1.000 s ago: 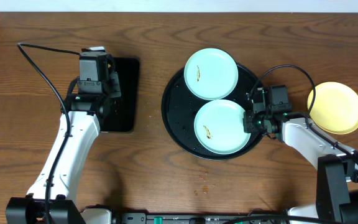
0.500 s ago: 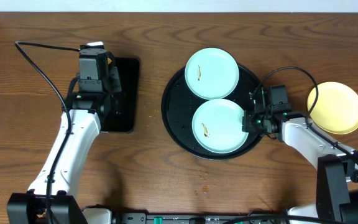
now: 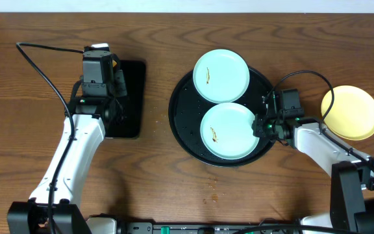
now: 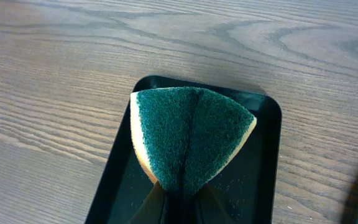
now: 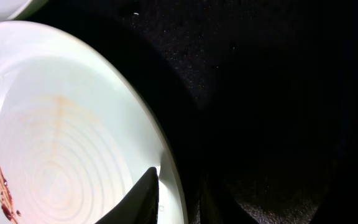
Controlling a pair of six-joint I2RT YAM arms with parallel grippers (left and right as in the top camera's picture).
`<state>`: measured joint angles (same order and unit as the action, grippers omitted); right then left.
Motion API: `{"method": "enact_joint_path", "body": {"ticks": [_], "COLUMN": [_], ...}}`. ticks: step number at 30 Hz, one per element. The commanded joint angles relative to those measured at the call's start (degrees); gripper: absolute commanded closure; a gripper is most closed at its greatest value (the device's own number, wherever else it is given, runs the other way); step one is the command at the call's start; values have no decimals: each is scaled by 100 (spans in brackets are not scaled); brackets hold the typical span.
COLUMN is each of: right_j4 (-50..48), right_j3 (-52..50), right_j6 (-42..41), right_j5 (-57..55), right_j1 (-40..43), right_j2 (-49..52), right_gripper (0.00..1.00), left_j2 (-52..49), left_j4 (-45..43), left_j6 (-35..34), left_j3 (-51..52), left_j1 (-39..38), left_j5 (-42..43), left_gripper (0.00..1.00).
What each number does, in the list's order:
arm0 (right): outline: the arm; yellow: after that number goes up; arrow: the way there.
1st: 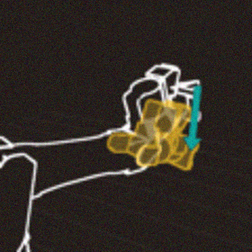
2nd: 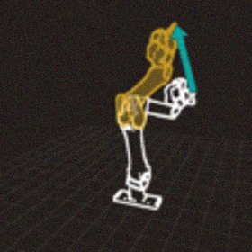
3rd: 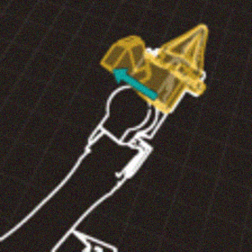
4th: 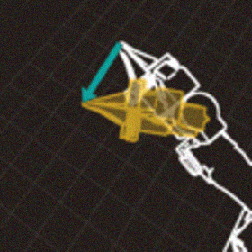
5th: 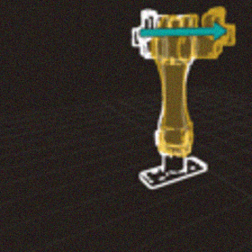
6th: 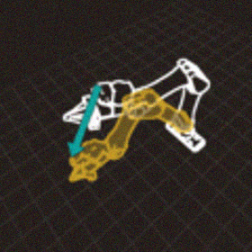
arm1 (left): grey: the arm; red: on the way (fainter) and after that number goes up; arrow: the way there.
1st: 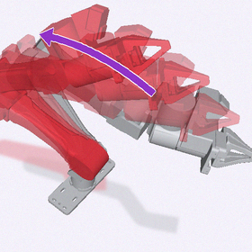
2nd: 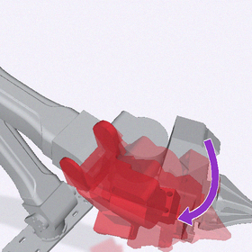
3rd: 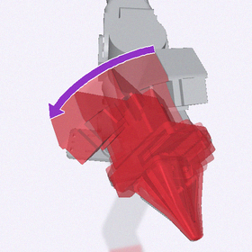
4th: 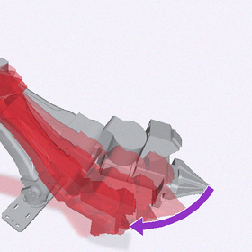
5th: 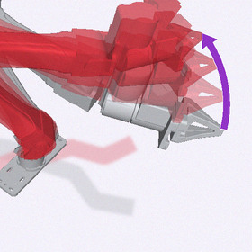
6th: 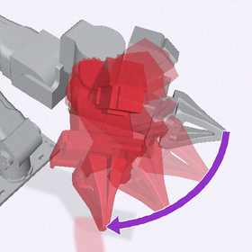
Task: Clean dirty plates on tray and stack at the side
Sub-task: 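Hold the sponge above the black tray with the left gripper, then carry the sponge with the left gripper onto the lower blue plate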
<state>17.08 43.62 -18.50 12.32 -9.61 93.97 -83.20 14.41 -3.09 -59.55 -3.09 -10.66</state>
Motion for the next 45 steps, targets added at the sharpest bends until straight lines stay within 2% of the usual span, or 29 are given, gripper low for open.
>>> {"method": "enact_joint_path", "body": {"ticks": [1,7,12,14,18,25,31,33,35,39,41,45], "right_j4": [24,-87,-76,-55,4,33,210,339,439,487,581,728], "right_j3": [-50,-50,-50,-50,-50,-50,-48,-48,-48,-31,22,92], "right_j6": [-70,378,595,612,1069,1174,990,614,264,223,225,365], "right_j5": [-136,-131,-133,-136,-160,-638,-739,-734,-702,-450,-501,-758], "right_j1": [-22,-22,-22,-22,-114,-411,-570,-570,-584,-662,-697,-697], "right_j2": [63,61,63,63,63,63,63,63,63,46,0,-153], "right_gripper": [78,71,67,63,58,69,73,80,83,88,88,70], "left_j2": [55,466,763,765,750,461,-243,-535,-765,-1038,-1102,-1123], "left_j4": [-22,190,363,708,1305,2076,1843,1711,1580,1394,1377,1327], "left_j6": [70,-214,-190,-417,-741,-1040,-1226,-1226,-1226,-1233,-1250,-1248], "left_j3": [-37,-109,-284,-476,-651,-616,-555,-555,-555,-555,-555,-555], "left_j1": [28,26,-22,-122,-490,-1672,-2629,-2872,-3023,-3158,-3176,-3176], "left_j5": [-24,227,2083,2415,2509,2520,2275,2149,2109,2111,2111,2046], "left_gripper": [92,93,93,93,92,93,93,93,93,93,93,93]}}
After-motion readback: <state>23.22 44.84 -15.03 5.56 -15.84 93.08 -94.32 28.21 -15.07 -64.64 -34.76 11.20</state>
